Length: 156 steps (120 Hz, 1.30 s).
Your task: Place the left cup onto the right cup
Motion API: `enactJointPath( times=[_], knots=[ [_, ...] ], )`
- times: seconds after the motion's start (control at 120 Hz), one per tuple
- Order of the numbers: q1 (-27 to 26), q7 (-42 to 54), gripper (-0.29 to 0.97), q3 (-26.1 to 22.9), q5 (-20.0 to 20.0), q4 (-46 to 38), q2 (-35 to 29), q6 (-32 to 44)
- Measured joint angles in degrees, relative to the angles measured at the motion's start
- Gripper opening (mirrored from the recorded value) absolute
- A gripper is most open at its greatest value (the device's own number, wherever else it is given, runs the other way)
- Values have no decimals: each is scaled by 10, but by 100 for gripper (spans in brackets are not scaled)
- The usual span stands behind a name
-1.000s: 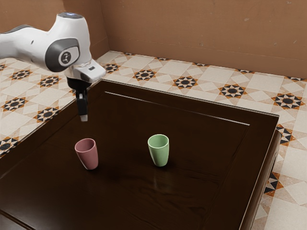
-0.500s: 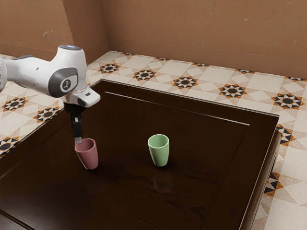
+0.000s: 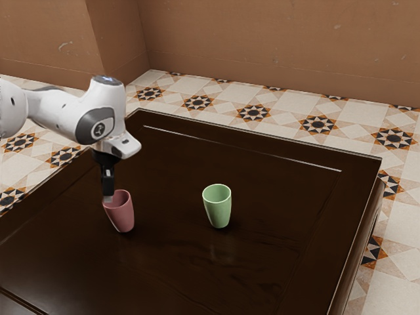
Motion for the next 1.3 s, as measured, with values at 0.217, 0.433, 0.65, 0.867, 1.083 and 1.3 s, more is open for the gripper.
enactJointPath(
  times=[0.217,0.433,0.65,0.867,1.083,1.3],
  knots=[
    [-1,0,68,0,1,0,21,25],
    [0,2,51,0,2,0,35,60],
    [-7,5,33,0,2,0,37,93],
    [-15,5,20,0,-10,0,37,116],
    [-14,0,-1,0,-29,-5,37,122],
    [-14,-4,-8,0,-32,-7,23,119]
  ],
)
